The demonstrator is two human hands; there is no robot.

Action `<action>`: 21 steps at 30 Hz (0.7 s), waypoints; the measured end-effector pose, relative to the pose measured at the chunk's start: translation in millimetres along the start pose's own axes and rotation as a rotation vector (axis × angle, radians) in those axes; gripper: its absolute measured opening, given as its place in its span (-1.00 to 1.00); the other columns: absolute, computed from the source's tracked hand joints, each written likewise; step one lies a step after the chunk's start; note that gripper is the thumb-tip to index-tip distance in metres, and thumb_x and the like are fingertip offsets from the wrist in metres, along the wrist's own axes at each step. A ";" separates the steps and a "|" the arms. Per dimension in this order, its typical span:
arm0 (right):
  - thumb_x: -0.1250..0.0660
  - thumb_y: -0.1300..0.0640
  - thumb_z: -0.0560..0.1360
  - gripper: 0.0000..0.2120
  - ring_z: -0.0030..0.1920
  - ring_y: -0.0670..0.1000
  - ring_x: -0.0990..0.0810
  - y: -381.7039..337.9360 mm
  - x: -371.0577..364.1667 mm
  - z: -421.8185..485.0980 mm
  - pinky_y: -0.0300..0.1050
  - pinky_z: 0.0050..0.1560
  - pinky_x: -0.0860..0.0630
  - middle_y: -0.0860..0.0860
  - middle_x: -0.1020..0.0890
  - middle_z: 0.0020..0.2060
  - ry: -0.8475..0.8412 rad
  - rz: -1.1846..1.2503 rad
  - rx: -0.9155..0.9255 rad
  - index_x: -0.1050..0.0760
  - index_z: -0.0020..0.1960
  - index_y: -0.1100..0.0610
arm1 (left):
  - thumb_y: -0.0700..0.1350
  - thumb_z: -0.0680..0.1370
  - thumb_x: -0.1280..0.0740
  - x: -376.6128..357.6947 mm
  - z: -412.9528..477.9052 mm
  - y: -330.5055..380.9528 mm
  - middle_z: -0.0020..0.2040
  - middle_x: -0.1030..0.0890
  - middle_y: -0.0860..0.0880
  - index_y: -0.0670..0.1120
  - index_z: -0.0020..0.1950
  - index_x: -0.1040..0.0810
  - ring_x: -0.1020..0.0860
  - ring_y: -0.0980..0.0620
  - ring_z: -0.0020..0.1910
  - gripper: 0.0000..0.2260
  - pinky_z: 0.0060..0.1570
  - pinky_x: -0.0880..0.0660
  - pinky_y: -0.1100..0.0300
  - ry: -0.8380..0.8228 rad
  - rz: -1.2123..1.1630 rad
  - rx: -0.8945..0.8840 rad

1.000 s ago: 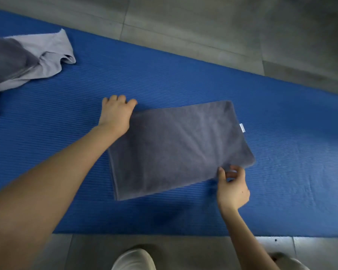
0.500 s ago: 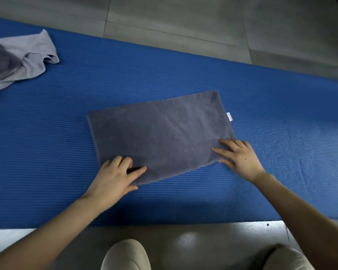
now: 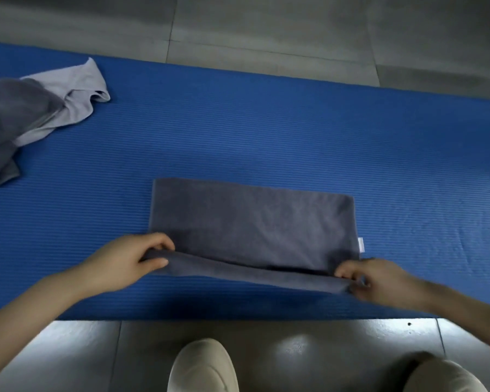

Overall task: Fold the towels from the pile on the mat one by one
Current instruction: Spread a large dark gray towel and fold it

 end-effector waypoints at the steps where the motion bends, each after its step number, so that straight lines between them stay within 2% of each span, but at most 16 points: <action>1: -0.37 0.11 0.47 -0.85 -0.18 -0.20 -0.57 2.2 12.3 0.7 -0.35 -0.14 -0.44 -0.19 -0.62 -0.23 -0.054 0.171 -0.043 -0.54 -0.06 -0.15 | -0.12 0.49 -0.40 6.1 2.0 -0.7 -0.15 -0.62 0.25 0.19 -0.10 -0.51 -0.54 0.30 -0.10 -0.81 -0.12 -0.40 0.44 0.043 -0.098 0.028; 4: -0.41 0.23 0.45 -0.90 -0.18 -0.21 -0.61 9.1 54.2 7.8 -0.40 -0.14 -0.47 -0.06 -0.69 -0.19 0.036 0.621 -0.107 -0.62 -0.05 0.09 | -0.17 0.46 -0.41 24.8 17.0 3.0 -0.16 -0.65 0.20 0.07 -0.18 -0.64 -0.58 0.28 -0.17 -0.88 -0.14 -0.44 0.43 0.140 -0.369 0.106; 7: -0.39 0.30 0.45 -0.89 -0.14 -0.11 -0.60 19.9 80.2 22.6 -0.35 -0.11 -0.51 0.07 -0.67 -0.21 0.228 0.837 -0.191 -0.61 -0.04 0.16 | -0.13 0.49 -0.37 41.0 44.7 8.1 -0.14 -0.65 0.22 0.08 -0.15 -0.66 -0.56 0.33 -0.13 -0.89 -0.11 -0.43 0.44 0.241 -0.465 0.144; 9: -0.39 0.28 0.45 -0.90 -0.19 -0.12 -0.56 24.4 90.7 36.4 -0.35 -0.11 -0.48 0.09 -0.59 -0.27 0.342 0.853 -0.216 -0.60 -0.04 0.17 | -0.14 0.50 -0.37 51.2 68.5 7.2 -0.17 -0.66 0.15 0.03 -0.13 -0.63 -0.56 0.30 -0.11 -0.92 -0.10 -0.41 0.46 0.312 -0.477 0.163; 11: -0.40 0.25 0.46 -0.93 -0.26 -0.19 -0.57 26.6 97.0 52.7 -0.39 -0.17 -0.47 0.04 -0.60 -0.31 0.410 0.859 -0.234 -0.60 -0.07 0.14 | -0.14 0.50 -0.37 60.1 91.1 4.5 -0.16 -0.64 0.14 0.00 -0.14 -0.63 -0.56 0.22 -0.09 -0.94 -0.10 -0.39 0.43 0.345 -0.458 0.177; 15: -0.43 0.24 0.44 -0.94 -0.37 -0.28 -0.55 34.5 101.7 86.1 -0.37 -0.19 -0.43 0.03 -0.62 -0.35 0.507 0.800 -0.264 -0.60 -0.13 0.11 | -0.11 0.50 -0.38 59.9 128.5 -9.3 -0.17 -0.62 0.12 0.06 -0.21 -0.57 -0.57 0.07 -0.08 -0.89 -0.07 -0.40 0.21 0.368 -0.239 0.207; 17: -0.45 0.24 0.42 -0.94 -0.42 -0.29 -0.50 37.7 100.8 98.6 -0.40 -0.21 -0.43 -0.04 -0.59 -0.42 0.537 0.741 -0.273 -0.60 -0.13 0.14 | -0.08 0.52 -0.35 52.2 138.8 -14.2 -0.14 -0.62 0.06 0.04 -0.16 -0.57 -0.57 0.01 -0.04 -0.93 -0.07 -0.44 0.14 0.394 -0.112 0.251; 19: -0.48 0.19 0.40 -0.93 -0.34 -0.24 -0.54 40.7 96.2 107.1 -0.27 -0.12 -0.47 -0.12 -0.60 -0.43 0.547 0.679 -0.293 -0.60 -0.15 0.09 | -0.06 0.54 -0.32 41.7 141.4 -13.9 -0.06 -0.64 -0.02 -0.02 -0.08 -0.60 -0.57 -0.07 -0.01 -0.91 -0.09 -0.44 0.11 0.423 0.004 0.309; 21: -0.46 0.06 0.41 -0.92 -0.13 -0.09 -0.59 40.2 90.0 109.6 -0.11 0.00 -0.46 -0.10 -0.65 -0.25 0.569 0.491 -0.369 -0.61 -0.11 0.01 | -0.07 0.54 -0.31 33.9 139.2 -9.1 -0.01 -0.62 -0.12 -0.07 -0.01 -0.61 -0.54 -0.17 0.00 -0.87 -0.07 -0.45 0.03 0.487 0.140 0.360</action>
Point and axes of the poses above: each hand's wrist, its own z-axis towards the middle knuckle, its own x-axis out of the back of the hand, y = z × x, the point moved 1 cm from there along z, towards the middle knuckle
